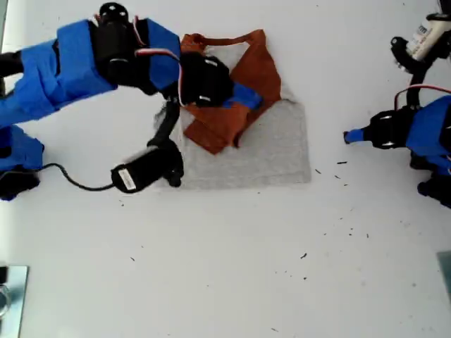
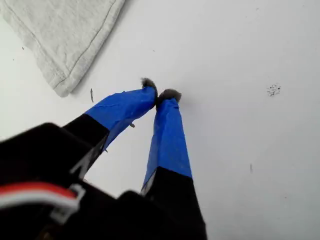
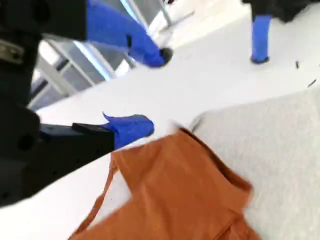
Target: Fold t shirt
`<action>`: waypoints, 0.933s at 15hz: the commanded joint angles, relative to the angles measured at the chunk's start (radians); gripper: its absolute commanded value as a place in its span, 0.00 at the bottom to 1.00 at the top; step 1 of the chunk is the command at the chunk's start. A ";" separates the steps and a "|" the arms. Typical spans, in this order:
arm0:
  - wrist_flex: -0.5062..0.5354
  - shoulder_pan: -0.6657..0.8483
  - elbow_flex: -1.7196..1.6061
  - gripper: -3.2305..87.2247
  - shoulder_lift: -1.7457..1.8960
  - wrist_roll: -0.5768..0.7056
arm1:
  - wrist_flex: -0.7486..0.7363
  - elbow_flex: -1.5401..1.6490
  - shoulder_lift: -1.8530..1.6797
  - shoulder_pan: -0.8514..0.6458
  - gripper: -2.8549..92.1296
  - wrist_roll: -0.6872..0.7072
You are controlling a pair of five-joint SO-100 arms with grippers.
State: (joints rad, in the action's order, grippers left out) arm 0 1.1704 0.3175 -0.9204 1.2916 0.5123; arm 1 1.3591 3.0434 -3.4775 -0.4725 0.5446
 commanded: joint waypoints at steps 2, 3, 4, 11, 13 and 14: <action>0.041 -0.017 -0.043 0.19 0.212 0.046 | -0.005 0.055 -0.009 0.003 0.07 -0.005; 0.064 0.002 -0.163 0.19 0.319 0.029 | -0.005 0.055 -0.009 0.003 0.07 -0.005; 0.037 0.025 -0.387 0.19 0.471 0.017 | -0.005 0.055 -0.009 0.002 0.07 -0.005; -0.287 0.064 -2.069 0.03 1.637 -0.357 | -0.005 0.055 -0.005 -0.005 0.07 -0.014; -0.288 0.055 -2.095 0.03 1.680 -0.399 | -0.003 0.055 -0.003 0.008 0.07 -0.046; -0.256 0.067 -2.026 0.03 1.609 -0.403 | 0.006 0.037 -0.003 0.023 0.07 -0.087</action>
State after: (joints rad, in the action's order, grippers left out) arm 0 0.9050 0.3896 -3.0097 2.9314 0.1335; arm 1 1.3606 3.0434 -3.4775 -0.4694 0.5031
